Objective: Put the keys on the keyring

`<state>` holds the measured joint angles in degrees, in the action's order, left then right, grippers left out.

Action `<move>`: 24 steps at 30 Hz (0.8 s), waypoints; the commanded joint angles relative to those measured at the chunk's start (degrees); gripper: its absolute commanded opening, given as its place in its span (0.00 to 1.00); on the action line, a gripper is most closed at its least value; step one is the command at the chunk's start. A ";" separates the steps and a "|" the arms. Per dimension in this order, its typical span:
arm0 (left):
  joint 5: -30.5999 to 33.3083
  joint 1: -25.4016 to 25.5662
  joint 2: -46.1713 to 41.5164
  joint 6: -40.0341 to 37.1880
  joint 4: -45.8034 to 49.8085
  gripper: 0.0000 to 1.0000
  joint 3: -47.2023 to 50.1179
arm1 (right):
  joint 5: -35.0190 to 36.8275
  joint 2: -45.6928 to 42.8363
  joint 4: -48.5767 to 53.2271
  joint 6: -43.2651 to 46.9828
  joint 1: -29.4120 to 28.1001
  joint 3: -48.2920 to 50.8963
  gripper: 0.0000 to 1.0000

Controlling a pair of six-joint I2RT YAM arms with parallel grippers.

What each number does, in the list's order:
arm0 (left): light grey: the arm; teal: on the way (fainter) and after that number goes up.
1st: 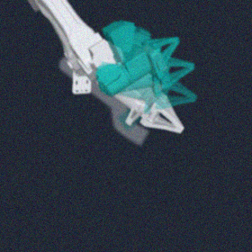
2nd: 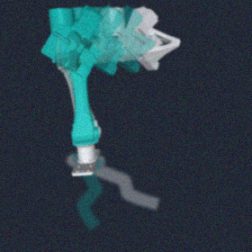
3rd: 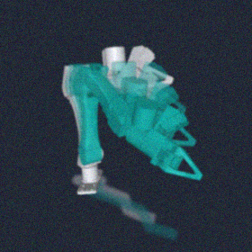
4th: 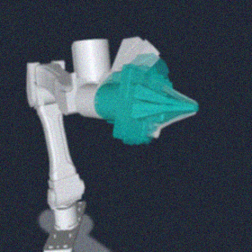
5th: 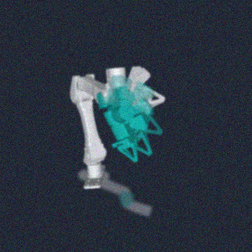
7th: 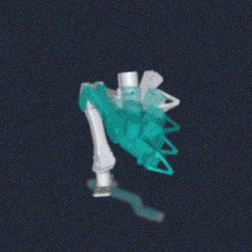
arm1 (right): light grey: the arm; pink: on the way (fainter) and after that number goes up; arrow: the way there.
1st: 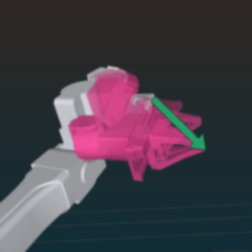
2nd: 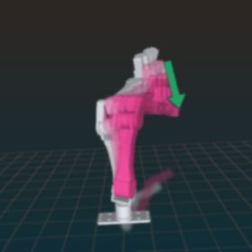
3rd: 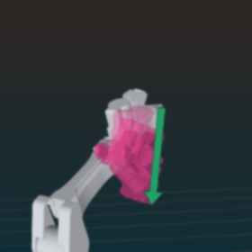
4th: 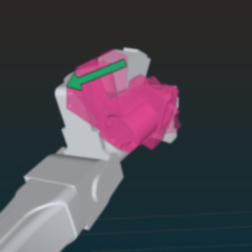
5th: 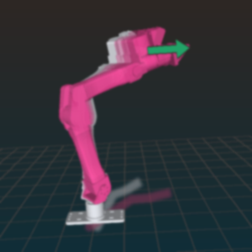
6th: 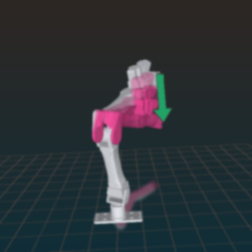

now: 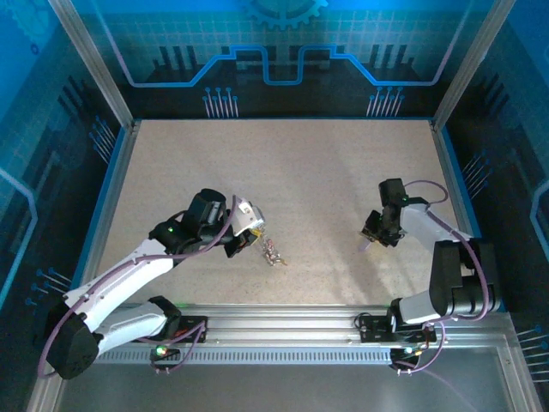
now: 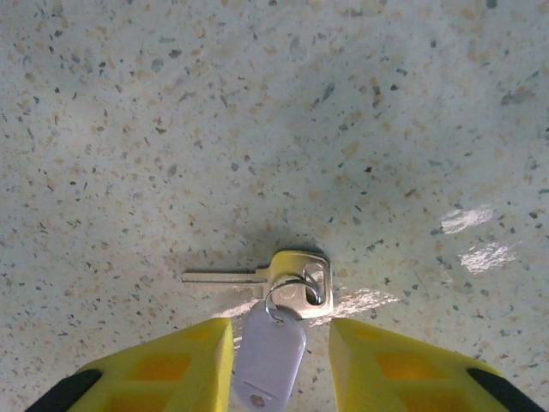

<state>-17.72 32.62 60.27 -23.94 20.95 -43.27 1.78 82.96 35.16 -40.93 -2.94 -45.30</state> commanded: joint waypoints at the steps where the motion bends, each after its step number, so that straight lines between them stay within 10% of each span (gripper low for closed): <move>1: -2.67 -0.39 -1.47 -0.40 0.40 0.00 -1.01 | 1.45 3.23 1.52 0.67 -0.87 -2.31 0.36; 24: -2.15 -0.46 -1.51 -0.93 1.65 0.00 -1.27 | -3.36 4.23 -3.21 -8.51 -17.88 -3.23 0.37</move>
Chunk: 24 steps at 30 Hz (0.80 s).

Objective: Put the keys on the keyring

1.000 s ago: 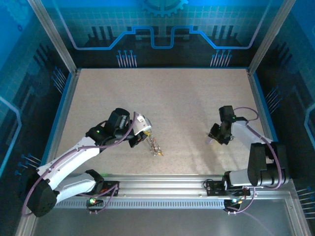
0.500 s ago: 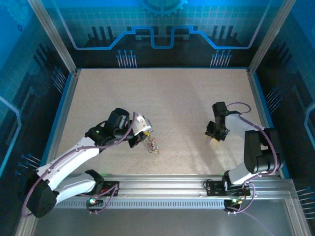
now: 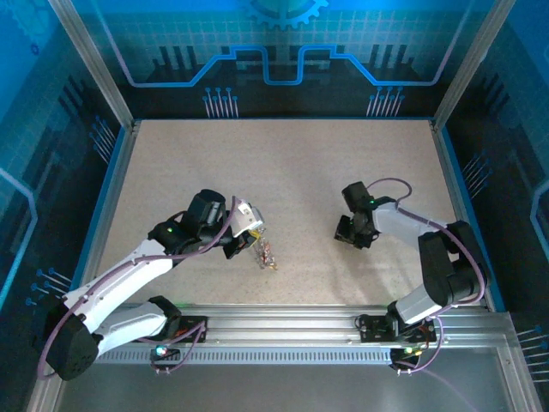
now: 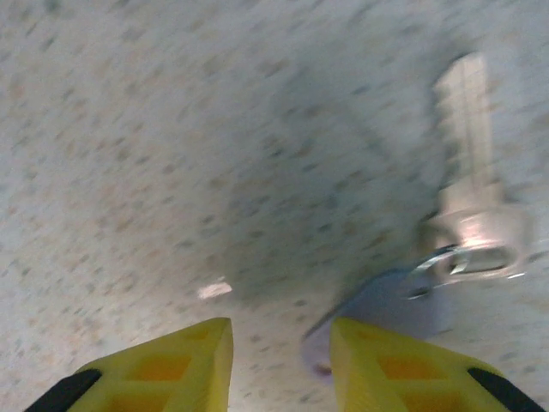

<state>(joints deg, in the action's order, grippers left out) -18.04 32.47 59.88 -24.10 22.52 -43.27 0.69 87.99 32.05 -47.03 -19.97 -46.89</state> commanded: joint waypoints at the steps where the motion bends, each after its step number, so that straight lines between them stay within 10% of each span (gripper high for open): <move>1: -1.82 -0.31 -1.17 -0.90 0.23 0.00 -1.29 | -2.15 -0.99 0.46 -2.02 -0.86 -2.43 0.37; 24: -2.15 -0.30 -1.52 -0.77 0.29 0.00 -1.25 | 4.49 2.01 8.51 4.26 9.08 -7.09 0.35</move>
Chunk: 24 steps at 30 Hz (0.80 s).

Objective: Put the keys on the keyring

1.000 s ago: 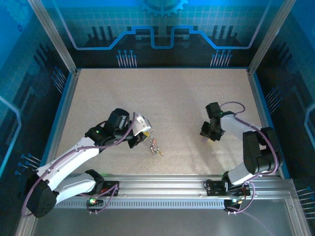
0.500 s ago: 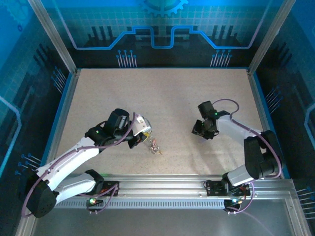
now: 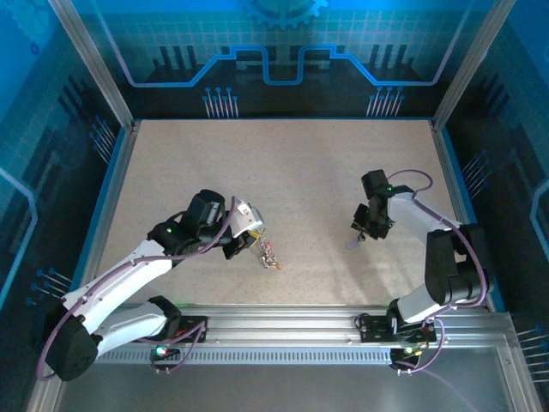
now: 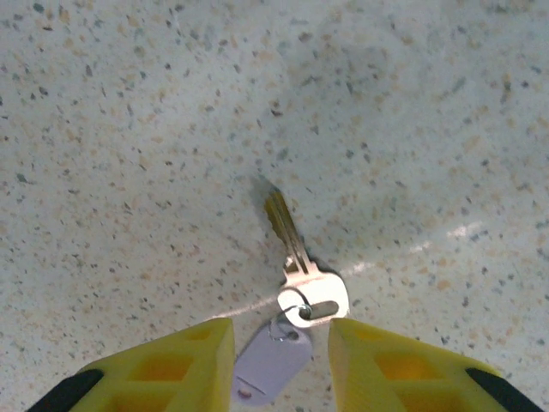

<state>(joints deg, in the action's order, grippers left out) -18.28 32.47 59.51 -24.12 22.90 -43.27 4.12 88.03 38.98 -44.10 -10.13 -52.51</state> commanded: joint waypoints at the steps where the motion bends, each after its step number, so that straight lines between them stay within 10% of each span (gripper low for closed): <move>1: -1.87 -0.30 -1.15 -0.73 -0.08 0.00 -1.29 | 0.82 2.62 1.34 1.29 -1.02 -1.45 0.36; 24: -1.84 -0.31 -1.06 -1.02 0.43 0.00 -1.34 | 5.15 5.22 1.71 1.95 -3.84 -0.22 0.23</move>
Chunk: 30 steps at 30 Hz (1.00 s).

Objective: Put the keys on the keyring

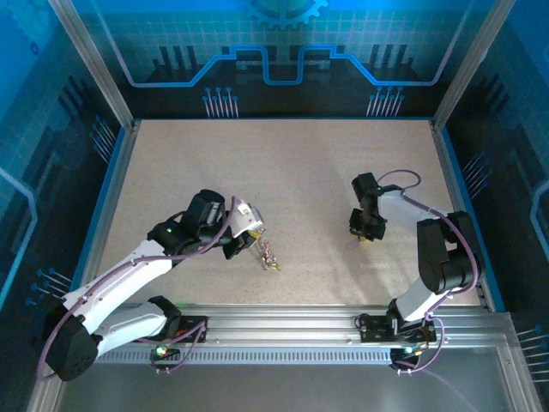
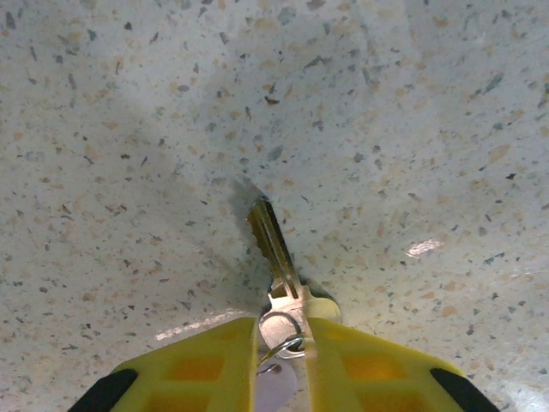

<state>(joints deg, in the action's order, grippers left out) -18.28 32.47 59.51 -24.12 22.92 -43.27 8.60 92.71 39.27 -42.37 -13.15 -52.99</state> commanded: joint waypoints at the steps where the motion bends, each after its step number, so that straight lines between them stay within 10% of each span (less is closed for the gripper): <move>1: -1.84 -0.30 -1.06 -1.06 0.40 0.00 -1.37 | 0.69 0.55 1.49 0.19 -0.93 0.33 0.22; 30: -1.83 -0.32 -1.06 -1.41 0.86 0.00 -1.56 | 2.34 -2.44 3.27 -0.42 -2.91 1.31 0.25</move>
<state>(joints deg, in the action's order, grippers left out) -18.28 32.47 59.51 -24.36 23.77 -43.27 9.98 91.50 40.95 -42.39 -14.98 -52.31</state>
